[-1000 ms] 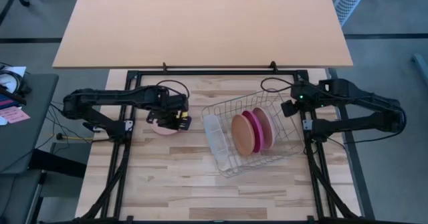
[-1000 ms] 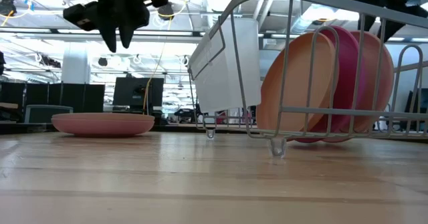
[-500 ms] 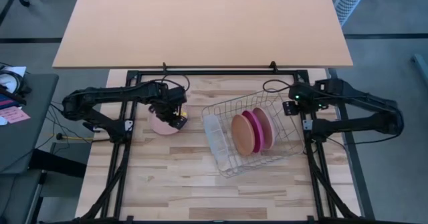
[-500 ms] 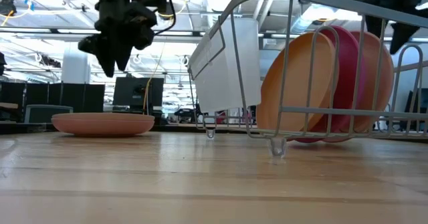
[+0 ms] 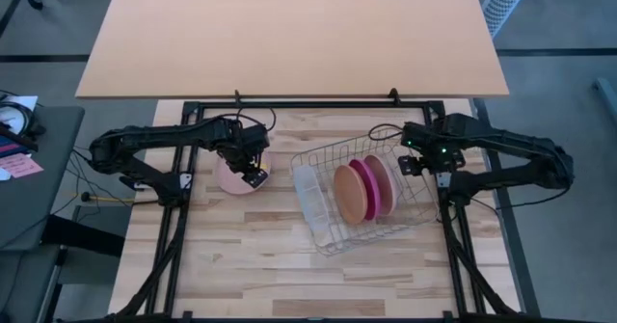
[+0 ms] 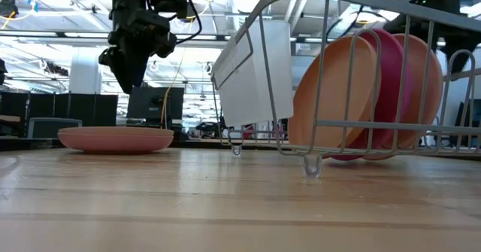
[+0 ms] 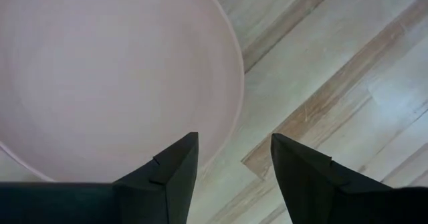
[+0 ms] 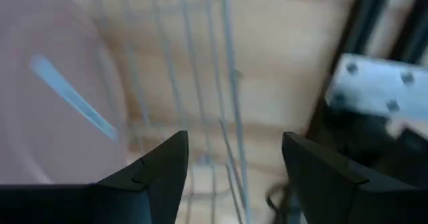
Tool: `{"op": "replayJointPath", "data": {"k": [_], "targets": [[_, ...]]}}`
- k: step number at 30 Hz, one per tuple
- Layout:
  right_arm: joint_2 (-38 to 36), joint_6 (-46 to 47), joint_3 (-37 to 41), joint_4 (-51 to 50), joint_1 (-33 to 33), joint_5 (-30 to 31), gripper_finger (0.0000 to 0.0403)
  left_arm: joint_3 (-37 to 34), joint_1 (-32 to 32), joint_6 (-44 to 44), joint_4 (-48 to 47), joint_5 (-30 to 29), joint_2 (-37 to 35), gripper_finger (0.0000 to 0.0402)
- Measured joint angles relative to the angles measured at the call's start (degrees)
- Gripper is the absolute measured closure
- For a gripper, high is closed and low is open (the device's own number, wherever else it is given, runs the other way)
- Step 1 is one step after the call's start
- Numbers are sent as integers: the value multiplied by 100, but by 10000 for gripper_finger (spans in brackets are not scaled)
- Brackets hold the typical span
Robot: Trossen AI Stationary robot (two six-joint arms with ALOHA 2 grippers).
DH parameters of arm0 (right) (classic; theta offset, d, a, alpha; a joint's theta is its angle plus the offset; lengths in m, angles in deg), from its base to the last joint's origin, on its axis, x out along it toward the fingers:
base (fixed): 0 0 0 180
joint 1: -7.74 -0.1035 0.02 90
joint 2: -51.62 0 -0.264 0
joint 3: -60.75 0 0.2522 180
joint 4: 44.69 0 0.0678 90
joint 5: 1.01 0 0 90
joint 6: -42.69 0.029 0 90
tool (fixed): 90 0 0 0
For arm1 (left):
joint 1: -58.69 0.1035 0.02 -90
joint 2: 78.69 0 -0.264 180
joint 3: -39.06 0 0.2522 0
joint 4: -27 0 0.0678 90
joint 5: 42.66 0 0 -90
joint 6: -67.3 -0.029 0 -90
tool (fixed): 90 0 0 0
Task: Sort dishes
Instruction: Put the light orange plate in the dish rack
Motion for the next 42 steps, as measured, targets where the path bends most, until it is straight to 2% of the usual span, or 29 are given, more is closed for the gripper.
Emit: {"op": "replayJointPath", "data": {"k": [8, 18, 21, 25, 29, 33, 37, 42], "targets": [[126, 632, 0, -59, -368, -288, 211, 0, -2, 45, 0, 2, 0, 217], [126, 1917, 2, 524, -1194, -327, 266, 0, -4, -38, -2, 133, 0, 217], [126, 2388, 2, 719, -1472, -410, 272, 0, -63, -116, -2, 230, -46, 217], [126, 3041, 2, 1031, -1854, -424, 274, 2, -295, -338, -7, 64, -129, 217], [126, 3627, 2, 1245, -2174, -414, 274, 2, -607, -928, 76, -83, -109, 217], [126, 4200, 1, 1553, -2537, -396, 274, -1, -902, -1473, 304, -684, -97, 217], [126, 4681, 0, 1426, -2984, -113, 274, -417, -982, -1311, 640, -1141, -144, 217], [63, 4793, 0, 1093, -3265, 14, 274, -1079, -1134, -1148, 1263, -1120, -333, 217]]}}
